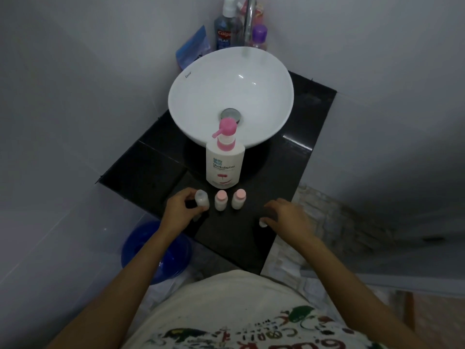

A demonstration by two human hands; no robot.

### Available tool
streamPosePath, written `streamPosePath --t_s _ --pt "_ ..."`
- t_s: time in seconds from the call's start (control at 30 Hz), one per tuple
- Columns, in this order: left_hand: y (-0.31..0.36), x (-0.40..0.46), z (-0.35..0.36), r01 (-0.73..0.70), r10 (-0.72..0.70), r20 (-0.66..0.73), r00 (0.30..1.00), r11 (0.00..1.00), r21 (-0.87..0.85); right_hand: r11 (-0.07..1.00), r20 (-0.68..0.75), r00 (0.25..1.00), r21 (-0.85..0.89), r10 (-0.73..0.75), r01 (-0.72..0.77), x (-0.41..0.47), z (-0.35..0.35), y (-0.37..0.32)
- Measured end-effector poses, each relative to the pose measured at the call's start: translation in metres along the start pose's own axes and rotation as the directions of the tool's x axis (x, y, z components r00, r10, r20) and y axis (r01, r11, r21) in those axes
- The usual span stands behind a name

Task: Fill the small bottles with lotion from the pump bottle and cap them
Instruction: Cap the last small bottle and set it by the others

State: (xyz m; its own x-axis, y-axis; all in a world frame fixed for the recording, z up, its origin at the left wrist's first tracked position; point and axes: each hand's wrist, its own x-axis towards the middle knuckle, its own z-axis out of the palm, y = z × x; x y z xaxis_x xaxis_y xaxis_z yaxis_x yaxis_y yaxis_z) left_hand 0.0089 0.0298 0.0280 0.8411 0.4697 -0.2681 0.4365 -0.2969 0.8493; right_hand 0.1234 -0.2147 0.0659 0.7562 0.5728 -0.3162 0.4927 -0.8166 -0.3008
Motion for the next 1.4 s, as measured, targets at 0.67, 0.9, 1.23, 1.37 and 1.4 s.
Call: streamPosePath --t_s 0.67,0.9,1.23,1.37,1.4 --pt "0.061 -0.068 -0.038 -0.120 0.112 -0.042 0.993 0.913 -0.389 0.901 0.104 0.990 0.415 0.094 -0.130 0.004 -0.008 -0.019" --pt "0.085 -0.079 -0.034 -0.150 0.177 0.028 0.984 0.900 -0.409 0.489 -0.039 0.995 0.869 -0.089 0.078 -0.022 -0.077 -0.051" --pt "0.097 -0.083 -0.017 -0.165 0.219 0.146 0.965 0.935 -0.315 0.436 -0.089 0.988 0.889 -0.129 0.137 -0.041 -0.083 -0.053" --pt "0.098 -0.084 -0.014 -0.149 0.210 0.168 0.963 0.936 -0.318 0.508 -0.107 0.981 0.843 -0.162 0.176 -0.043 -0.083 -0.049" --pt "0.098 -0.084 -0.013 -0.145 0.209 0.175 0.962 0.936 -0.320 0.524 -0.119 0.977 0.829 -0.178 0.196 -0.043 -0.083 -0.047"
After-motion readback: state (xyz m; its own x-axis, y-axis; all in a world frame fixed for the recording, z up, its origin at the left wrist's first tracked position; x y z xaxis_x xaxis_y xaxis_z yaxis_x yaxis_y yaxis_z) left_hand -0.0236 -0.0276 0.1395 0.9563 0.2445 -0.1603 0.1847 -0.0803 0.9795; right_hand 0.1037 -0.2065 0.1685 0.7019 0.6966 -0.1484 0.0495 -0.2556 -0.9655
